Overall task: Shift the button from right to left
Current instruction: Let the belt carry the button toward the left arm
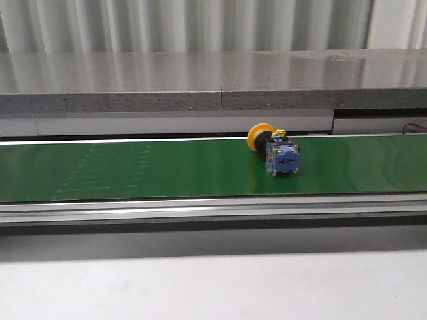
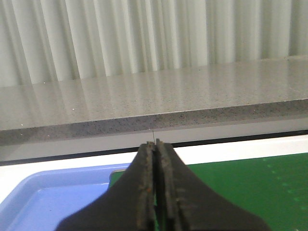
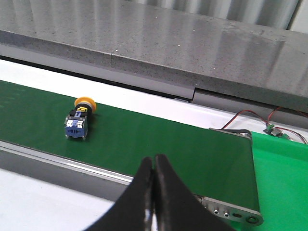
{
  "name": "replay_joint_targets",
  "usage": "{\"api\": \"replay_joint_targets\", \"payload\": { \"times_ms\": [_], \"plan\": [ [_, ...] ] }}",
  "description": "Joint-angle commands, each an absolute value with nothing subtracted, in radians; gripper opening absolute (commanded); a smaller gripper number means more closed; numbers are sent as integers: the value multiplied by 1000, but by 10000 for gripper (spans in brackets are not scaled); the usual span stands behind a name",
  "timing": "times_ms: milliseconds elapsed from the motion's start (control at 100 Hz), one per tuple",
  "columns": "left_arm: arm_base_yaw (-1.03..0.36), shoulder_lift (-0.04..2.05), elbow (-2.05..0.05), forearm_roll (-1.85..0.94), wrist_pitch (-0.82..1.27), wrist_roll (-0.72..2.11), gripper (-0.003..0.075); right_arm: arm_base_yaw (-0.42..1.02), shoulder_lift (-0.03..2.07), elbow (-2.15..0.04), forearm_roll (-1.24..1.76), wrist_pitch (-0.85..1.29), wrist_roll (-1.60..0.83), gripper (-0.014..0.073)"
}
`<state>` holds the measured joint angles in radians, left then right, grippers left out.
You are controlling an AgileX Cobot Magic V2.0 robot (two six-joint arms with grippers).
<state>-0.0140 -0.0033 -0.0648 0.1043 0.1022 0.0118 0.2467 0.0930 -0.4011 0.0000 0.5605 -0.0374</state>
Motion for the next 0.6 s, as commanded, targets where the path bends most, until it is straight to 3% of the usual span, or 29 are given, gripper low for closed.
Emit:
{"api": "replay_joint_targets", "payload": {
  "times_ms": [0, 240, 310, 380, 500, 590],
  "plan": [
    [-21, 18, -184, 128, 129, 0, -20, 246, 105, -424, -10, 480, -50, -66],
    [-21, 255, -420, 124, 449, 0, -16, 246, 105, -424, -10, 481, -50, -66],
    [-21, 317, -462, 124, 474, 0, 33, 246, 105, -424, -10, 481, -50, -66],
    [-21, 369, -493, 124, 484, 0, 149, 246, 105, -424, -10, 481, -50, -66],
    [-21, 425, -519, 124, 474, 0, 475, 246, 105, -424, -10, 481, -50, -66],
    [-21, 446, -519, 124, 473, 0, 598, 246, 105, -424, -10, 481, -50, -66]
  ]
}}
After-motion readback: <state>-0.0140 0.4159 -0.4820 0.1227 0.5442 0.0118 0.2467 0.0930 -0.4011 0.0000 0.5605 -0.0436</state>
